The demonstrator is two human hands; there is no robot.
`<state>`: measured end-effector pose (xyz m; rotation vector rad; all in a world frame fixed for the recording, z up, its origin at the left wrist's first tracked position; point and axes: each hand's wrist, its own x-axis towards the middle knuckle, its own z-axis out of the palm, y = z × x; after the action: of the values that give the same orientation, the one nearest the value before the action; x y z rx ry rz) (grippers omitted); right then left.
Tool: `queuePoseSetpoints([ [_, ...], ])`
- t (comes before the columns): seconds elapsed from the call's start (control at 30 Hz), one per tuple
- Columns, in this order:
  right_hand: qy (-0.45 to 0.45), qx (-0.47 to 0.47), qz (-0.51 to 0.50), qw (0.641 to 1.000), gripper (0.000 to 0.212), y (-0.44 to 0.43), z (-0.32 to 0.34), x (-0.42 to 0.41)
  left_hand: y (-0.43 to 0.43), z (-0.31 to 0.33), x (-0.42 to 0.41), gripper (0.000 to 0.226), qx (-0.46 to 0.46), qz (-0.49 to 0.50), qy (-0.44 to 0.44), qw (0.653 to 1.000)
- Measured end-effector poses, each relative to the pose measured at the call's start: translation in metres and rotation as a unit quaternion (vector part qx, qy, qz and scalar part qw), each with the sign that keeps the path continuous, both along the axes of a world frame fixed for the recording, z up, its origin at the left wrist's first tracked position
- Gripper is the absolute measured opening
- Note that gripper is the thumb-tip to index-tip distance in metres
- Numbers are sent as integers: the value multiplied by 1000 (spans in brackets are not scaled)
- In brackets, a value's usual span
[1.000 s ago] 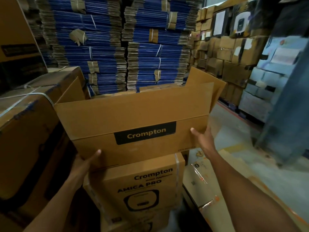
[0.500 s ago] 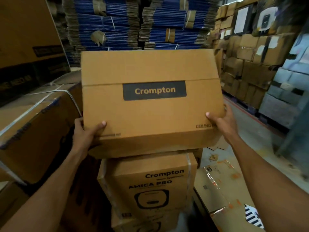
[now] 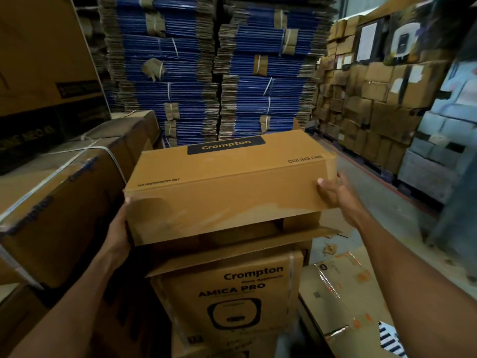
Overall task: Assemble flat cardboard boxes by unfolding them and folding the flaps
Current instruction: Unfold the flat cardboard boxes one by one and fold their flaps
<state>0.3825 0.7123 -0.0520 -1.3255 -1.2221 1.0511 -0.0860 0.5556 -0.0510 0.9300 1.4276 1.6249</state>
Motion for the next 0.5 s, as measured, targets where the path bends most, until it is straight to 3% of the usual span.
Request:
queuePoseSetpoints([
  [0.13,33,-4,27,999,81,4,-10,-3,-5,-7,8,45,1,23,-15,1000],
  [0.3,4,79,-66,995,72,-1,12,-11,0,16,4,73,28,61,-25,997],
  [0.37,-17,97,-70,993,69,6,40,-10,4,38,-4,70,45,66,-16,997],
  [0.43,-65,65,-44,995,76,15,71,-9,9,61,-11,61,34,57,45,997],
  [0.5,-115,12,-12,993,82,20,95,-9,15,80,-19,73,8,27,149,988],
])
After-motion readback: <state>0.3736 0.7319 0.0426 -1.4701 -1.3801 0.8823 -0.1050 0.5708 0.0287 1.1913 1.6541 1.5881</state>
